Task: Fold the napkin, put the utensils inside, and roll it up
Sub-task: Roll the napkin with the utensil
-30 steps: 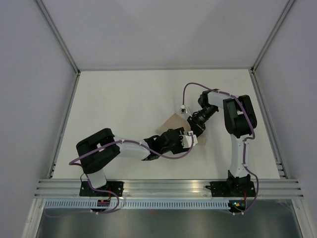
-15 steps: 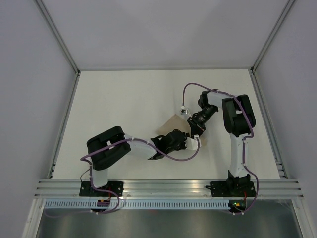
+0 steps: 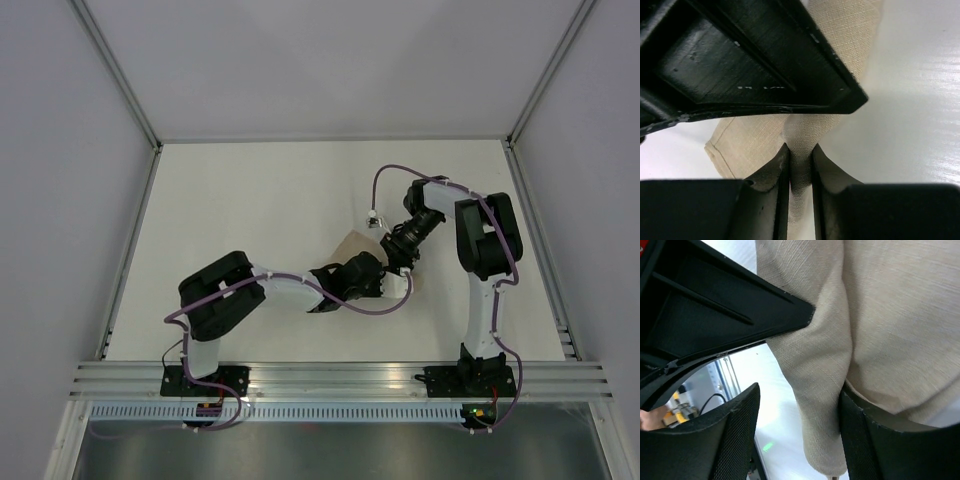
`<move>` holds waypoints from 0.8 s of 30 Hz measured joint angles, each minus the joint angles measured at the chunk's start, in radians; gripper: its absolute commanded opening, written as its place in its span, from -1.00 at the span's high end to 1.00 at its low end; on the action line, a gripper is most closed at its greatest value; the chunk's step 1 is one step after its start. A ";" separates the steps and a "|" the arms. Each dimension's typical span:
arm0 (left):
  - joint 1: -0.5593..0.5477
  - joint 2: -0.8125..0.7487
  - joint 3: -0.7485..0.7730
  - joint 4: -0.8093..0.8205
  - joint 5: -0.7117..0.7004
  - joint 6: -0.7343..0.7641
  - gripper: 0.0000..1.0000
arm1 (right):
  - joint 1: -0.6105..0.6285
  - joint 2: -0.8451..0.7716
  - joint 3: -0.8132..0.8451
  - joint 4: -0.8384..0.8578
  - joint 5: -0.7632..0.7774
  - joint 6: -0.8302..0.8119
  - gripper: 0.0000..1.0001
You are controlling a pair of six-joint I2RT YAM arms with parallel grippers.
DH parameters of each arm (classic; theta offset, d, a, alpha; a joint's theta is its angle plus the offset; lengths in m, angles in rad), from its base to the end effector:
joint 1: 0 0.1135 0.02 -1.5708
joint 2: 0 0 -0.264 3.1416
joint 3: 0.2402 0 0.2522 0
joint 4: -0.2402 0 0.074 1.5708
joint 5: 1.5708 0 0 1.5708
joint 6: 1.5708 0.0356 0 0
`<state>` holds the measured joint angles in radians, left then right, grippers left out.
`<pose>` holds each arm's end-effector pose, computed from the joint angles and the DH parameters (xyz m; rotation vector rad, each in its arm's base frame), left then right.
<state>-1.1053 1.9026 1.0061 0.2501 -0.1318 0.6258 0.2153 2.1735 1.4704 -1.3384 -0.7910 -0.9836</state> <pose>0.1806 -0.3491 0.1434 1.6373 1.4893 -0.1199 0.3369 0.0996 0.1301 1.3087 -2.3975 -1.2962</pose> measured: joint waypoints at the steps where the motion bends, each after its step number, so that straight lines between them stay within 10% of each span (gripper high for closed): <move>1: 0.001 0.002 0.003 -0.002 0.005 0.000 0.90 | -0.002 -0.008 0.000 0.008 0.007 0.003 -0.36; 24: 0.172 0.126 0.317 -0.364 0.497 -0.174 0.85 | -0.384 -0.510 -0.205 0.344 -0.098 0.082 -0.40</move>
<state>-0.9337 2.0285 1.3228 -0.1139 0.3653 0.4519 -0.1688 1.6630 1.2652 -0.9947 -0.8890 -0.9020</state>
